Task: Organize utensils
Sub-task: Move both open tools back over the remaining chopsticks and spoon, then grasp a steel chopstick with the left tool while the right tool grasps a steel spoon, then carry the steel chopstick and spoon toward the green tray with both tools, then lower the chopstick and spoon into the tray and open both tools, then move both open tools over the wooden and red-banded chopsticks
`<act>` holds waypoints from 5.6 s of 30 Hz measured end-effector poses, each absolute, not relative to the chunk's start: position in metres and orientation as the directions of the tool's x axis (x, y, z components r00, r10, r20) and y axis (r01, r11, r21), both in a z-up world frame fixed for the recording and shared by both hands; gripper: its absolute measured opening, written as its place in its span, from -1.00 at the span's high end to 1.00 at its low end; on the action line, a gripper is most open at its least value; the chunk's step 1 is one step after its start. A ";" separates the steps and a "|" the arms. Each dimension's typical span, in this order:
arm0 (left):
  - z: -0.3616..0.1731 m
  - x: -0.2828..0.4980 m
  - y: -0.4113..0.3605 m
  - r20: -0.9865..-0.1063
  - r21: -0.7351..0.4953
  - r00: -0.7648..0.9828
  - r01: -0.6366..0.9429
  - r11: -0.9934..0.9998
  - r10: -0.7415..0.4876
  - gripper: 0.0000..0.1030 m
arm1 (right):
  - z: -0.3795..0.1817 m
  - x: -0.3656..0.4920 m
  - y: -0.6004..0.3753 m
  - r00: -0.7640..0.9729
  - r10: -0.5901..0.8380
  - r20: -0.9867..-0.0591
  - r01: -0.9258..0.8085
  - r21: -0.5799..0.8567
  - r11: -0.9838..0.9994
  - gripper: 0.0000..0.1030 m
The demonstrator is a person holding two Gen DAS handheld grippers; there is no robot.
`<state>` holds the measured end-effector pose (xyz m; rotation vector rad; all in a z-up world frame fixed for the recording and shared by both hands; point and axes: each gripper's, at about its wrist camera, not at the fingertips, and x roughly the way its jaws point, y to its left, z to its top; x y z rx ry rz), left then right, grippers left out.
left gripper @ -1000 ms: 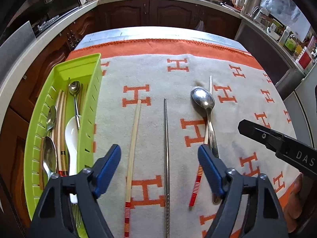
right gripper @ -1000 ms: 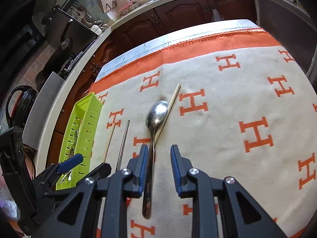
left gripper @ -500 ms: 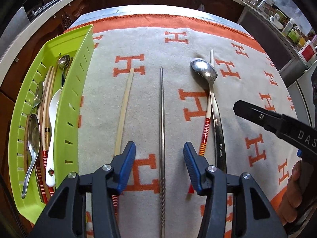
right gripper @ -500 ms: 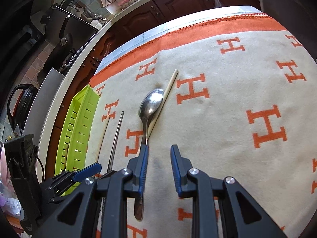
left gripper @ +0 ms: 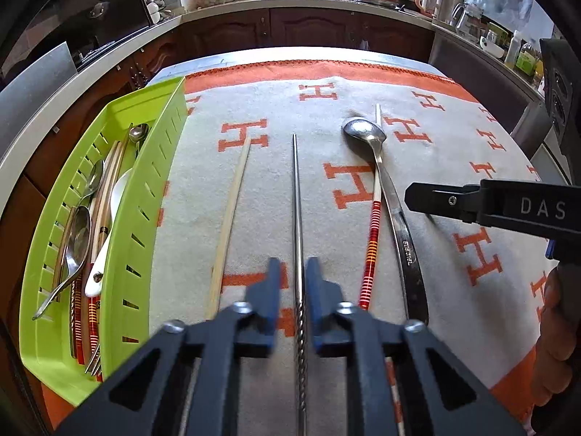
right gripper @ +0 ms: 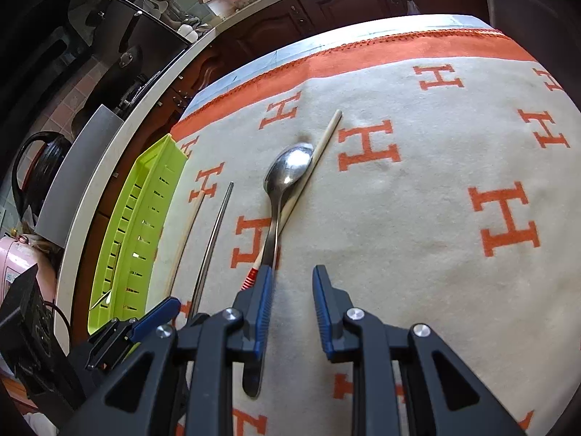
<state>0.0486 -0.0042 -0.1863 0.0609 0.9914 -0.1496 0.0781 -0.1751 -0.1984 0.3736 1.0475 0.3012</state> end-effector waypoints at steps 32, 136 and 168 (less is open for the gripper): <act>-0.186 0.056 0.018 -0.798 -0.186 0.559 0.128 0.974 -0.226 0.93 | -0.200 0.134 -0.144 0.540 0.393 -0.744 -0.112 0.399 0.910 0.89; -0.120 0.027 0.084 -0.762 -0.174 0.618 0.091 0.980 -0.193 -0.61 | -0.170 0.048 -0.125 0.486 0.330 -0.809 -0.139 0.302 0.943 0.89; -0.179 0.070 0.025 -0.879 -0.079 0.461 0.117 0.990 -0.125 0.57 | -0.195 0.050 -0.164 0.486 0.417 -0.768 -0.078 0.437 0.896 0.88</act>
